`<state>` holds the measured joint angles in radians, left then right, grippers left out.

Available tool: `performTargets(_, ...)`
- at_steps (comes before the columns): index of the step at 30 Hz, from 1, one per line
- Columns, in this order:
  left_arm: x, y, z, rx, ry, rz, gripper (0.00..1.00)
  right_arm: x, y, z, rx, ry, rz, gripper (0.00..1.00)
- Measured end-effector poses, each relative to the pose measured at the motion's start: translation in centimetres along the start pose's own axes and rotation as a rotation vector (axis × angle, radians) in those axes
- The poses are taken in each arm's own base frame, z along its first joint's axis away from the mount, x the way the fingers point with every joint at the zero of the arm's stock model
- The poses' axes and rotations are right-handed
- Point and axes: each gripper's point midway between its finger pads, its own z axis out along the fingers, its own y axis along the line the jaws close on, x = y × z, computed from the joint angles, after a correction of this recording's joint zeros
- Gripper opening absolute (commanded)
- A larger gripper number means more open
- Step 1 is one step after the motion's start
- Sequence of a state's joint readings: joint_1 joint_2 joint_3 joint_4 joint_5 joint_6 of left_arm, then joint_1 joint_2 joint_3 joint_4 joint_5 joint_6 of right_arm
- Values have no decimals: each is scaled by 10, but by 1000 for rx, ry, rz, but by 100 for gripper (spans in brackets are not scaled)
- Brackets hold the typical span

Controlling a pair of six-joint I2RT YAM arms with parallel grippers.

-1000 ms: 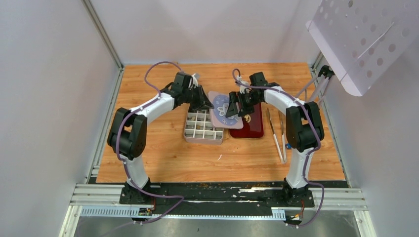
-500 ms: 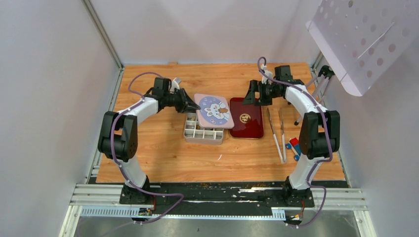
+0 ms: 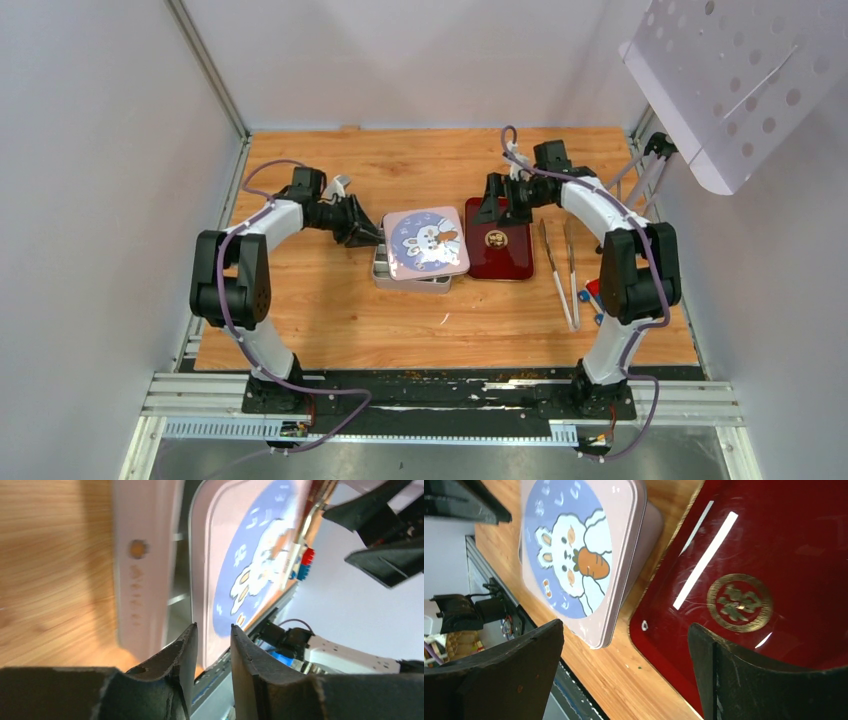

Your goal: Pack the chocolate

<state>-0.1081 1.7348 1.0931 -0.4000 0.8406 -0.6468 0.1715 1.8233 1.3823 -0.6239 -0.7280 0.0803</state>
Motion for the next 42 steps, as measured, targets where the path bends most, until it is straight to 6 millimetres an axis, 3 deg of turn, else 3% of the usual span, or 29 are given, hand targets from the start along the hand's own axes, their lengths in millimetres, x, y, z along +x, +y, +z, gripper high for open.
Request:
performTargets(4,-7,26,-11,-87,-35,-2,42,16,21,17,-35,53,-17,94)
performTargets(10,-15,41,-18,-167,-68,55,49,40,39,36,-59,123,-40,94)
performTargets(16,-26,39,-26,-202,-124,155,54,48,33,46,-22,151,-42,92)
performTargets(17,-29,38,-26,-201,-135,165,59,48,31,48,-16,153,-43,92)
performTargets(24,-66,18,-22,-163,-237,259,65,40,14,62,56,157,-74,85)
performTargets(28,-96,-5,-8,-150,-275,340,65,34,11,64,74,147,-93,82)
performTargets(32,-113,-21,12,-142,-279,399,65,29,12,65,71,140,-118,76)
performTargets(37,-120,-24,39,-155,-254,445,64,23,16,65,62,127,-151,72)
performTargets(42,-117,-13,58,-199,-225,474,58,25,18,67,57,134,-163,67)
